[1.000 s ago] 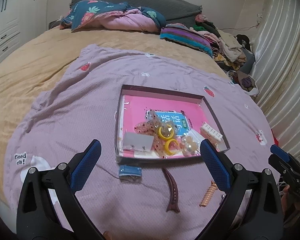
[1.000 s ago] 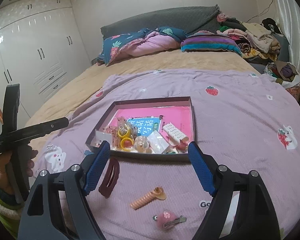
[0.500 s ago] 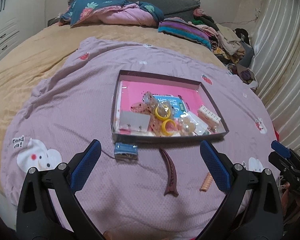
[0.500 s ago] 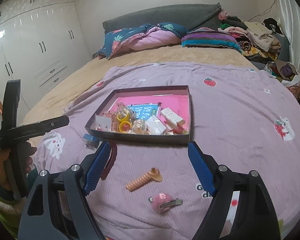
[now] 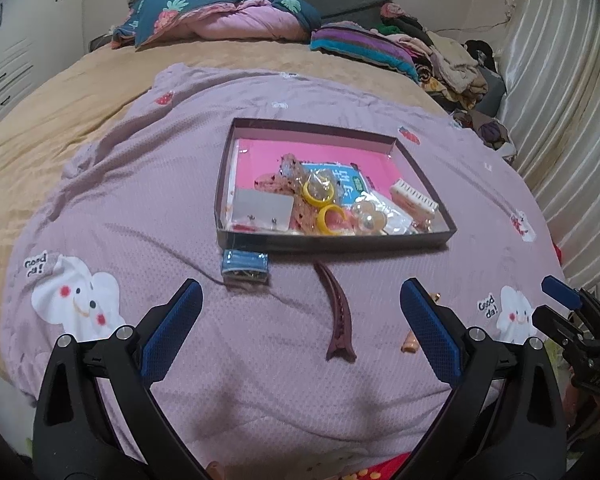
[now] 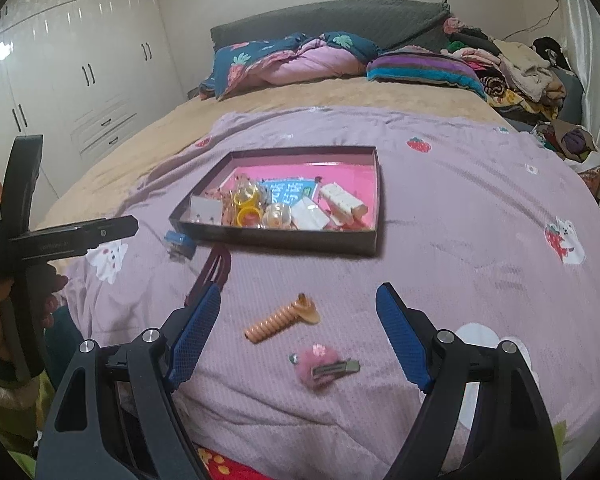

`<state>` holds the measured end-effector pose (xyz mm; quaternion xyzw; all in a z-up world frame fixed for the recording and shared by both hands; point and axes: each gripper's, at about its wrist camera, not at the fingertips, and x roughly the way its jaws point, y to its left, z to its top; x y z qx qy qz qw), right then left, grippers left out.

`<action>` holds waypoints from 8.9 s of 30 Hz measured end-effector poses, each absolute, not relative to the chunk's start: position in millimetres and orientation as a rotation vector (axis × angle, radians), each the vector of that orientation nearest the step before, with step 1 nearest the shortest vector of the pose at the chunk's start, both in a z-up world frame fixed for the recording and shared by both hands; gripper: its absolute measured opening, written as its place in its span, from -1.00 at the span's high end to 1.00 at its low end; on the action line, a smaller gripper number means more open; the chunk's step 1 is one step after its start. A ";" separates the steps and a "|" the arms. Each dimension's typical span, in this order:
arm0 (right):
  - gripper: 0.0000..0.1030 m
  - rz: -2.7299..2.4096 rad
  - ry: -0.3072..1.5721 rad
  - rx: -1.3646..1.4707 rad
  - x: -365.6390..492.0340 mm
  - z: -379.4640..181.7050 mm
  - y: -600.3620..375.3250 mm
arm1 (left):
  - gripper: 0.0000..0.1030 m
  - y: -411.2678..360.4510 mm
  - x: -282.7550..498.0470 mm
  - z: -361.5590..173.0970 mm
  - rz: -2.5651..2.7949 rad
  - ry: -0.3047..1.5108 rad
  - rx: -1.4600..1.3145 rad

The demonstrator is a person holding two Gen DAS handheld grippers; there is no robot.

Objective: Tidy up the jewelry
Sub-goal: 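Move both tools back toward the remaining jewelry, then grasp the pink pom-pom clip with the right gripper while the left grasps the maroon clip, then lift the maroon clip with the left gripper while the right lifts the pom-pom clip, then drop the maroon clip into the box with the left gripper while the right drops the pom-pom clip, then move both tools back toward the remaining jewelry, then grasp the orange spiral clip with the right gripper while the left grasps the blue packet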

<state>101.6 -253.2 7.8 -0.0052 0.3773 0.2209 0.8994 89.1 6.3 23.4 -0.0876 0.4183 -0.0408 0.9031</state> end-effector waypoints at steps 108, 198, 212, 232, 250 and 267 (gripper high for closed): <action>0.19 0.477 0.894 -0.038 114.3 -53.2 -247.9 | 0.27 -42.0 100.0 -55.6 -0.245 1.100 -0.154; 0.16 0.476 0.905 -0.123 277.5 -47.5 -164.2 | 0.88 27.8 239.7 -18.1 -0.123 0.988 -0.238; -0.59 0.410 0.819 -0.053 252.2 -21.9 -193.4 | 0.32 22.8 231.7 -8.8 -0.115 0.963 -0.213; -0.71 0.401 0.706 0.001 188.4 24.2 -227.4 | -0.81 23.1 176.3 52.2 -0.076 0.815 -0.187; -0.71 0.431 0.794 -0.011 153.7 -7.4 -218.3 | -0.81 34.2 141.0 28.3 -0.037 0.860 -0.179; -0.61 0.444 1.029 0.052 157.6 -78.9 -203.9 | -0.81 46.1 134.6 -38.1 -0.007 0.997 -0.173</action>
